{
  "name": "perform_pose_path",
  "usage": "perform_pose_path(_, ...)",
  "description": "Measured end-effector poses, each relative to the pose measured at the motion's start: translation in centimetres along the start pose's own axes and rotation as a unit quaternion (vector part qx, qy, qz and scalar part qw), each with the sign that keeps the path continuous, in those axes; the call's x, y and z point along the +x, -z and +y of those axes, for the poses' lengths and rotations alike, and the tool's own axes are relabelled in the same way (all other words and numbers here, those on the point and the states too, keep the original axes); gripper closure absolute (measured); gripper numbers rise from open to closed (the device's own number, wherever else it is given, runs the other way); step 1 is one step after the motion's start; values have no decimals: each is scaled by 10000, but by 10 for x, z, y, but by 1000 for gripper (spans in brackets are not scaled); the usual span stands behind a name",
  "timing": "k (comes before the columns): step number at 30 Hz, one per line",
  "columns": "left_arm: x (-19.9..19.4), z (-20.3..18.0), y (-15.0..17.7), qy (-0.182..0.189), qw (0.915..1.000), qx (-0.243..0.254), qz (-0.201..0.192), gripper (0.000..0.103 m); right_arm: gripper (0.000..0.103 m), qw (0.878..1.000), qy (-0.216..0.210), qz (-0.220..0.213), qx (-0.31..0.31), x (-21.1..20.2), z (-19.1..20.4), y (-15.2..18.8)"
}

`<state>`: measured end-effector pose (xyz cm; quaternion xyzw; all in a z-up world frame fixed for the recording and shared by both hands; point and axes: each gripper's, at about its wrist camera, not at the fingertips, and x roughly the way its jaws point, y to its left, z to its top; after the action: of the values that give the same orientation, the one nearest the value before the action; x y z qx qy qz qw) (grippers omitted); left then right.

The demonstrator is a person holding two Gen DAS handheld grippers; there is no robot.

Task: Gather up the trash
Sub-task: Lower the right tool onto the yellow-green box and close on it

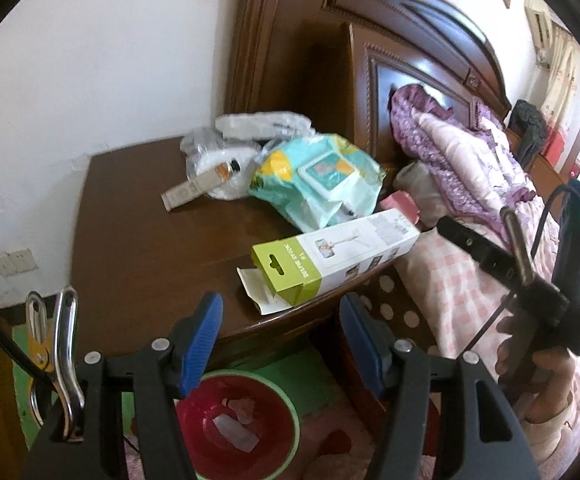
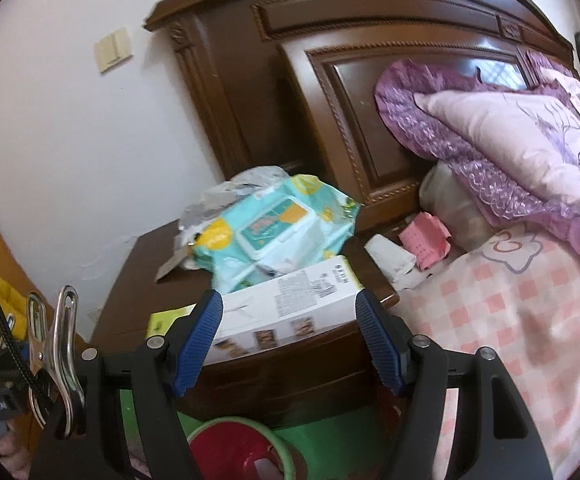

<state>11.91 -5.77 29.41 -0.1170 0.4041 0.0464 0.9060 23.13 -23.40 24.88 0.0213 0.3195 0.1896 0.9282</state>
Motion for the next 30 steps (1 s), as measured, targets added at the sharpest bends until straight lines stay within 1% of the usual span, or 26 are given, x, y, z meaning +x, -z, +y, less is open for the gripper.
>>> perform_pose_path(7,51,9,-3,3,9995,-176,261,39,32,9996,104,148,196,43,-27,-10)
perform_pose_path(13,81,20,-7,17,9986,-392,349,38,32,9986,117,343,381,79,-41,-12)
perform_pose_path(15,85,21,-8,55,9987,-409,282,32,32,9984,100,405,384,88,-43,-11)
perform_pose_path(19,92,19,-12,88,9990,-396,200,28,32,9979,48,559,321,105,-43,-8)
perform_pose_path(21,95,18,-14,114,9990,-407,175,25,32,9981,-68,516,329,108,-42,-7)
perform_pose_path(24,98,18,-15,174,9988,-446,119,24,32,9977,-226,550,339,112,-39,-6)
perform_pose_path(28,98,19,-13,171,9988,-459,45,20,32,9980,-222,498,330,111,-37,-4)
perform_pose_path(30,97,18,-11,85,9990,-431,-67,19,32,9975,-276,497,411,109,-39,-1)
